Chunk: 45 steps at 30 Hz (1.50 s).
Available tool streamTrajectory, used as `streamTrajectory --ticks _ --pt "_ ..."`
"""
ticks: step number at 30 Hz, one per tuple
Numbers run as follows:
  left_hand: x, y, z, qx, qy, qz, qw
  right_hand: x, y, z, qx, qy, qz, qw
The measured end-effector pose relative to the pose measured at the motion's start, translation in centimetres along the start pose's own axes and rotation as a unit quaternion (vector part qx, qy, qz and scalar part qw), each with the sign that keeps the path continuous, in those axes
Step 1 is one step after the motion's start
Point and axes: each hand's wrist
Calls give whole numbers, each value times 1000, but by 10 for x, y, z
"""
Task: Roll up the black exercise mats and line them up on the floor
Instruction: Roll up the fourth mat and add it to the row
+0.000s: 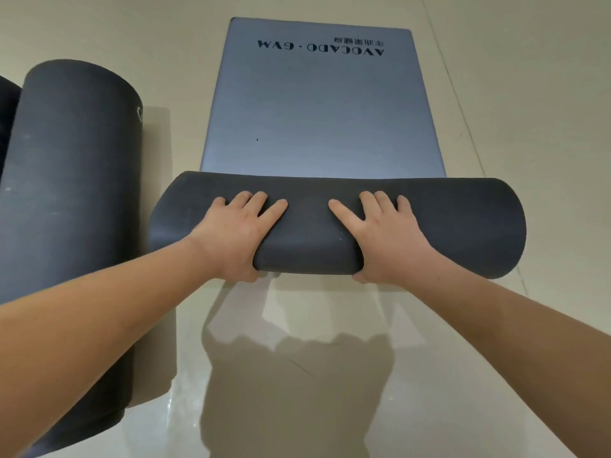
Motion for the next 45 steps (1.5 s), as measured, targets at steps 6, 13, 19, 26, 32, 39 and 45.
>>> streamTrajectory --ticks 6,13,19,26,32,39,45 --pt "42 14 -32 22 -34 51 998 40 -7 -10 -19 39 37 998" --pt "76 53 -35 183 -108 230 950 70 31 -41 -132 139 237 952" --pt "32 72 6 312 -82 271 907 76 55 -35 -113 75 128 982" --pt "67 56 5 131 -41 -37 990 63 27 19 14 -1 131 991" --pt "101 -13 -24 -20 -29 -115 993 19 77 -27 -96 57 162 980" --pt "53 -10 -19 -16 56 -11 998 31 76 -19 -79 23 10 997" --pt "31 -3 -8 -5 57 20 998 24 18 20 23 -60 47 997"
Point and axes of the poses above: each hand's wrist, its own x-axis away from the middle knuckle, its own y-axis out of the back of the hand, z = x × y, and after that the axes turned 14 degrees about z, right-handed
